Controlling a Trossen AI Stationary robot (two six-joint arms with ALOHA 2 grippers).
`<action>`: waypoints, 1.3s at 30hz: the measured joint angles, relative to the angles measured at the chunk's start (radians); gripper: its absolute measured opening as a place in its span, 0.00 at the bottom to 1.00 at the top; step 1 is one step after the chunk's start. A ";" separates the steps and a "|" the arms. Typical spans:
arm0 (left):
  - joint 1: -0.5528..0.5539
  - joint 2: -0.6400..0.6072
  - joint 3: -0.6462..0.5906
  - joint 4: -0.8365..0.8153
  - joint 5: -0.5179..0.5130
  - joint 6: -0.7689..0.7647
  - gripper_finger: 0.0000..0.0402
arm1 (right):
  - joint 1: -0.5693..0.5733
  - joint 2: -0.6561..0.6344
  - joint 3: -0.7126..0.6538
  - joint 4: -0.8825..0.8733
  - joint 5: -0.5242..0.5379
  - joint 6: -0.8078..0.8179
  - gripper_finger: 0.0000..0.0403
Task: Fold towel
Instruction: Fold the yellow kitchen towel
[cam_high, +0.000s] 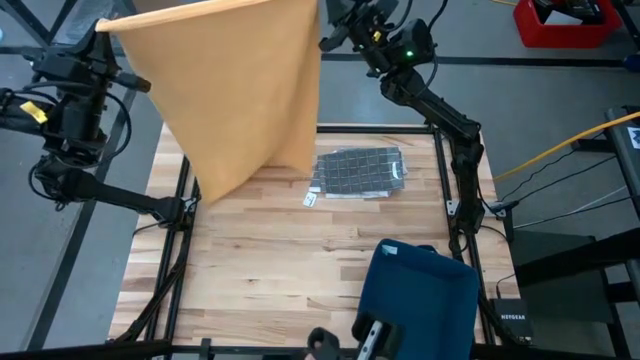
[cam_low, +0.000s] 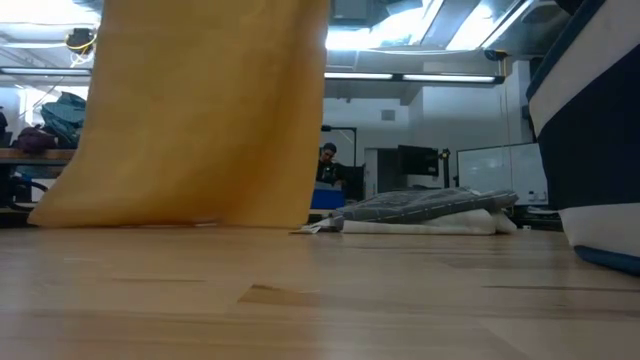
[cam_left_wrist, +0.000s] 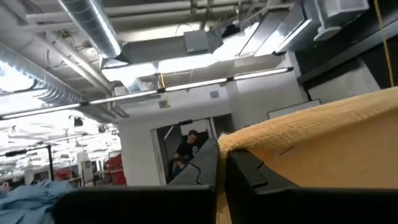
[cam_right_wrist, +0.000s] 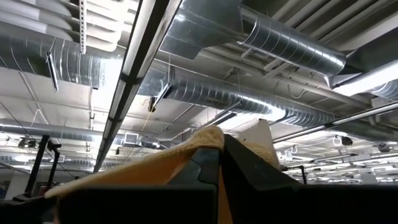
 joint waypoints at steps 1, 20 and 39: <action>0.000 0.000 0.000 0.000 0.012 0.000 0.00 | -0.005 0.000 0.000 0.001 -0.001 0.000 0.04; 0.001 -0.002 0.004 -0.199 0.002 -0.124 0.00 | -0.020 0.000 0.002 -0.037 -0.171 0.158 0.04; -0.044 0.001 0.004 -0.549 -0.079 -0.406 0.00 | -0.028 -0.016 0.003 -0.258 -0.328 0.259 0.04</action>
